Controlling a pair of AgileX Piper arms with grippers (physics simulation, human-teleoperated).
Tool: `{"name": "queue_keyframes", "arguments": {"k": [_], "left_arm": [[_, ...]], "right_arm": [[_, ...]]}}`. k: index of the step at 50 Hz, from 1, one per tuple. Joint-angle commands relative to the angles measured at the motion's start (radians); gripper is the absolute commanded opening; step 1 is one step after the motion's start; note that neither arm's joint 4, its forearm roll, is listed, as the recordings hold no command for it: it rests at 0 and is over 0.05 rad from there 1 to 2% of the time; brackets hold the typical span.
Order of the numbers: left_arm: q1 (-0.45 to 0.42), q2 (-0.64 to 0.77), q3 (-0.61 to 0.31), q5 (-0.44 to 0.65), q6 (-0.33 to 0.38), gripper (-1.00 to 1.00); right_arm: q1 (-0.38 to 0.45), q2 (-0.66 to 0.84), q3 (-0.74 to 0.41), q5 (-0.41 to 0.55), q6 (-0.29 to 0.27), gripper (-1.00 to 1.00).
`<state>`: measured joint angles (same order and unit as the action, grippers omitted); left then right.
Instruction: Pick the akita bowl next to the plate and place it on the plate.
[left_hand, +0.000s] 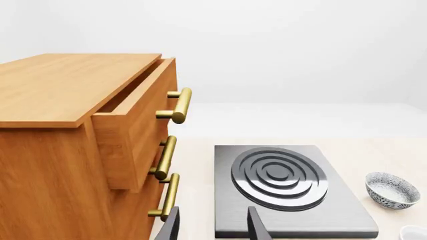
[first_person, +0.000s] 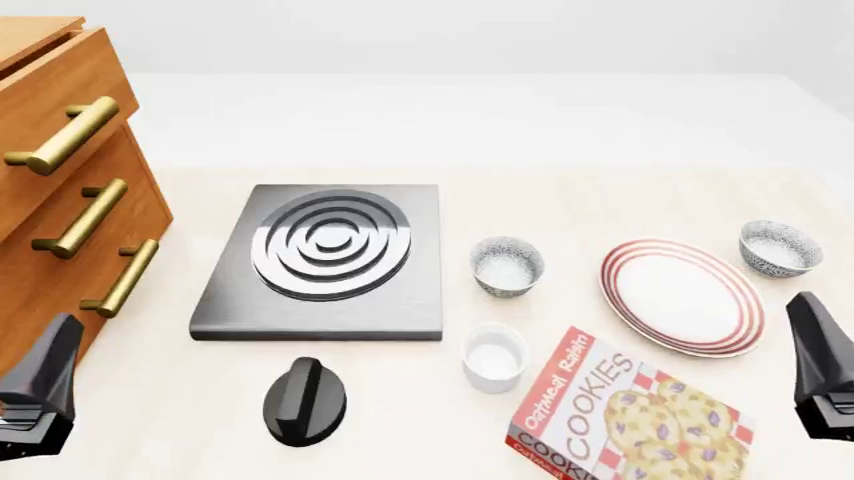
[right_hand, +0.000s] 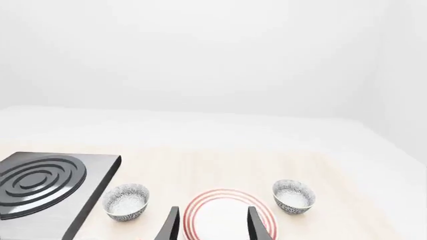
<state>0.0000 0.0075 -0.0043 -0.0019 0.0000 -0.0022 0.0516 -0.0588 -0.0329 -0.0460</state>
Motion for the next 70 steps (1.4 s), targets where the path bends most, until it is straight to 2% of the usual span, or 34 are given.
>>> {"name": "queue_keyframes", "arguments": {"k": [1,29,51,70], "left_arm": [[0.000,0.000,0.000,0.000,0.000,1.00],[0.000,0.000,0.000,0.000,0.000,1.00],[0.000,0.000,0.000,0.000,0.000,1.00],[0.000,0.000,0.000,0.000,0.000,1.00]], "right_arm": [[-0.002,0.081,-0.034,-0.057,-0.002,1.00],[0.002,0.194,-0.073,-0.142,-0.014,1.00],[-0.001,0.402,-0.152,-0.279,-0.018,1.00],[-0.004,0.522,-0.202,-0.346,-0.028,1.00]]}}
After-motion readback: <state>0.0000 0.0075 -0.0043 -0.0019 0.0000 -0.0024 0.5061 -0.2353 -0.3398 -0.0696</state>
